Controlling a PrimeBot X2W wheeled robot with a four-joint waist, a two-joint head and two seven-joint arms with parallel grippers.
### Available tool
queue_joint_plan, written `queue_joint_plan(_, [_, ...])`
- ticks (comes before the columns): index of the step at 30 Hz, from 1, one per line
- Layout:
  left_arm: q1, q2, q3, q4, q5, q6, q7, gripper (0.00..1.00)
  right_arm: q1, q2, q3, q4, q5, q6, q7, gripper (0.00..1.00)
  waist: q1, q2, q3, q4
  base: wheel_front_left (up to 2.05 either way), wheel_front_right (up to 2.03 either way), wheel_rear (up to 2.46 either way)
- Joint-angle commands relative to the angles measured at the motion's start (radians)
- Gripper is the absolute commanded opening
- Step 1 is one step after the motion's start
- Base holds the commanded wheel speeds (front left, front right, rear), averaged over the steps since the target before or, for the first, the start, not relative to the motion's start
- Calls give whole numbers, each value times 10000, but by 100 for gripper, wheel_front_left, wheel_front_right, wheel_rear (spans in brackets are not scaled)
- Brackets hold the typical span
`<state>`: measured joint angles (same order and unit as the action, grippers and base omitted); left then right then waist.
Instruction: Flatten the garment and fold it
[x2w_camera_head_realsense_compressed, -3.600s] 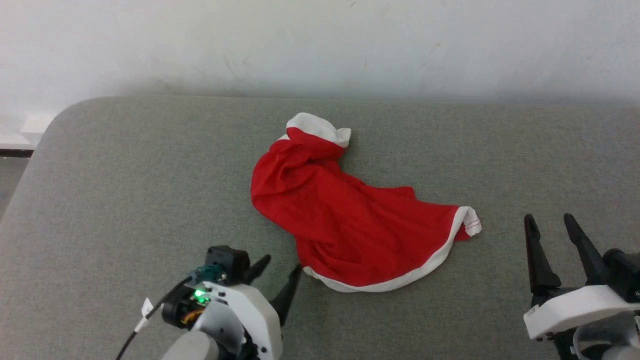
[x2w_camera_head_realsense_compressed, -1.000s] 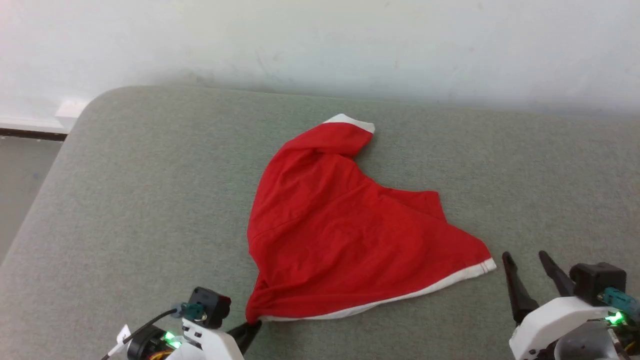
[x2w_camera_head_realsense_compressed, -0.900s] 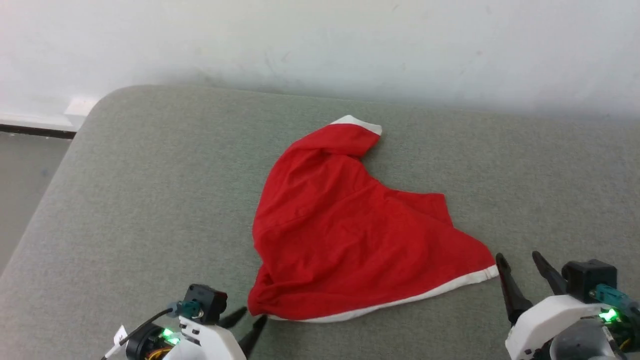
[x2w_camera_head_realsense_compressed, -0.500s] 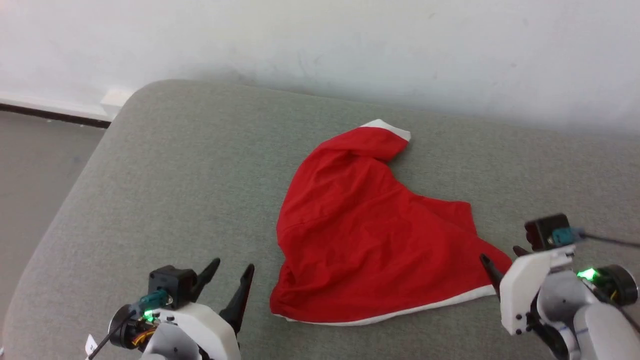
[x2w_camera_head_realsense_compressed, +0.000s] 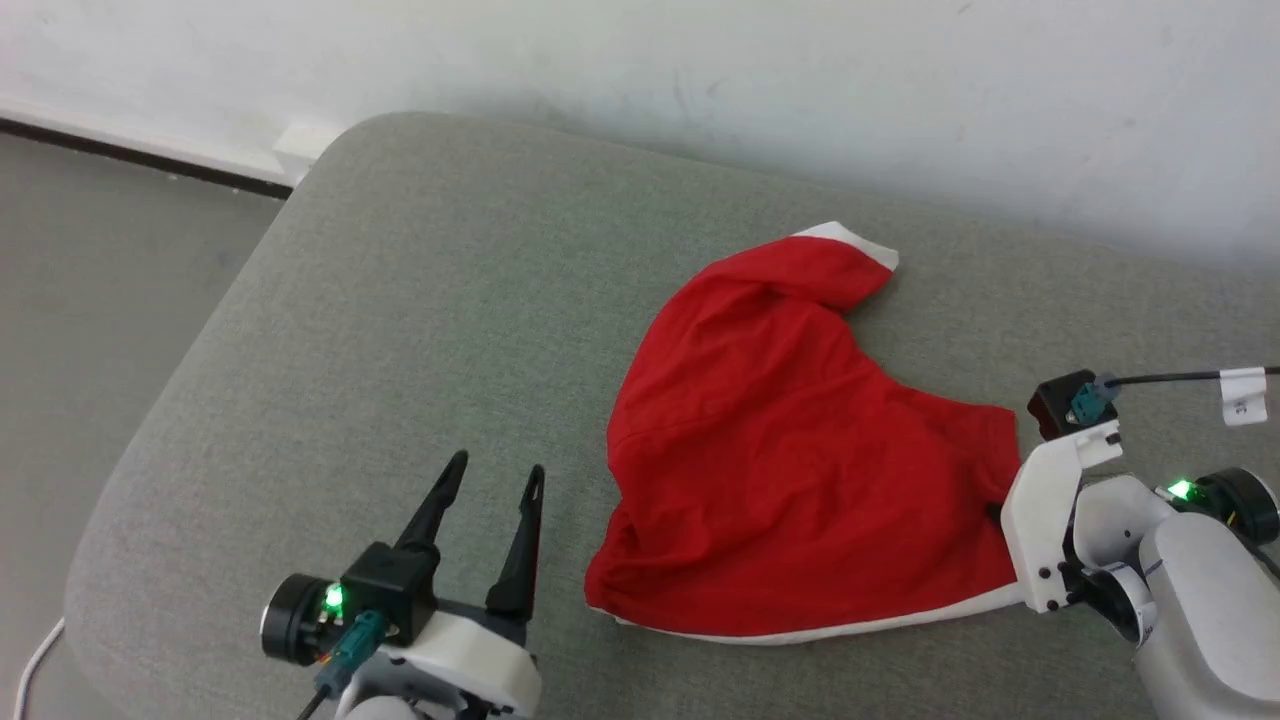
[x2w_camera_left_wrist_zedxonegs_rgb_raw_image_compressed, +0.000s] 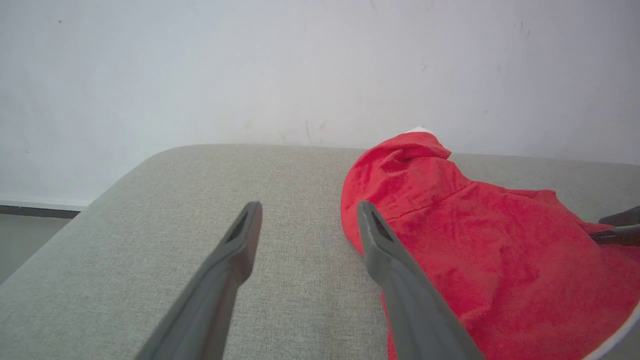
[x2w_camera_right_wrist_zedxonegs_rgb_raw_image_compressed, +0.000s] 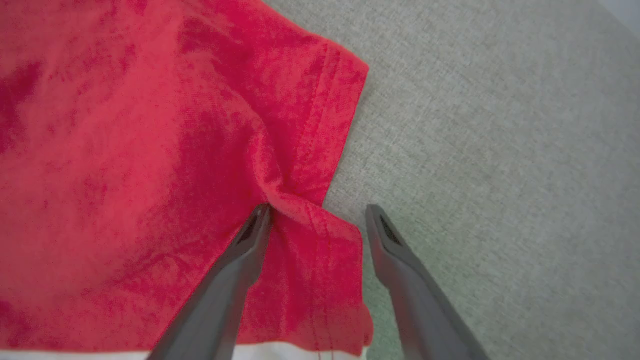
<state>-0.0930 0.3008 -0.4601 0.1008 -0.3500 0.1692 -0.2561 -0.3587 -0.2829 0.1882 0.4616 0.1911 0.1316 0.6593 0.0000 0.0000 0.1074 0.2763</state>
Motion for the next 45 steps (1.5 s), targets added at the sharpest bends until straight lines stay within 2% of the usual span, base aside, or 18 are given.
queue_joint_plan(1, [-80,-162,131,-130,197,7,-50,100,-35,-13,186,227,140,-9,40,100,0,0,164,153,0,0,0])
queue_joint_plan(3, [50,-381,322,-209,472,-113,-52,100,-32,-59,453,452,321,-9,36,100,0,0,227,194,0,0,0])
queue_joint_plan(4, [108,-477,413,-209,579,-189,-53,100,-22,-91,578,533,402,-9,4,47,0,0,244,203,0,0,0])
queue_joint_plan(5, [157,-568,511,-216,673,-265,-53,100,-9,-138,683,592,460,-9,-64,0,0,0,259,206,0,0,0])
queue_joint_plan(9, [337,-856,906,-187,964,-568,-55,100,9,-379,783,795,555,-9,-416,0,0,0,235,124,0,0,0])
queue_joint_plan(15, [503,-1002,1274,91,1257,-1117,-55,100,71,-759,145,969,485,-9,-929,0,0,0,-2,-179,0,0,0])
queue_joint_plan(23, [618,-1227,1486,411,1493,-1693,-56,100,469,-1271,-1063,975,449,-9,-625,0,0,0,-200,-620,0,0,0])
queue_joint_plan(26, [651,-1336,1515,501,1551,-1879,-56,100,610,-1178,-1373,948,501,-9,-612,0,0,0,-218,-799,0,0,0])
queue_joint_plan(27, [658,-1377,1528,526,1558,-1940,-56,100,613,-1146,-1436,863,434,-9,-805,34,0,0,-207,-860,0,0,0])
queue_joint_plan(28, [659,-1427,1541,560,1549,-2009,-56,100,609,-1089,-1560,774,379,-9,-1107,100,0,0,-206,-913,0,0,0])
queue_joint_plan(33, [738,-1658,1572,714,1386,-2356,-56,100,786,-770,-1831,-85,401,-9,-3063,100,0,0,-318,-1194,0,0,0])
queue_joint_plan(37, [946,-1733,1383,959,1144,-2635,-56,100,1518,-664,-2065,-1074,566,-9,-4832,100,0,0,-500,-1457,0,0,0])
queue_joint_plan(38, [946,-1733,1383,959,1144,-2635,-56,100,1518,-664,-2065,-1074,566,-9,-4832,100,0,0,-500,-1457,0,0,0])
queue_joint_plan(39, [1062,-1752,1270,1049,1019,-2723,-56,100,2108,-557,-2403,-1473,371,-9,-5617,100,0,0,-630,-1567,0,0,0])
queue_joint_plan(41, [1200,-1730,1136,1134,913,-2788,-56,100,2711,-270,-2745,-1822,270,-9,-6286,100,0,0,-733,-1688,0,0,0])
queue_joint_plan(44, [1388,-1606,887,1257,692,-2871,131,100,3499,317,-3198,-2435,5,-9,-7046,100,0,0,-826,-1893,0,0,0])
queue_joint_plan(45, [1388,-1606,887,1257,692,-2871,131,100,3499,317,-3198,-2435,5,-9,-7046,100,0,0,-826,-1893,0,0,0])
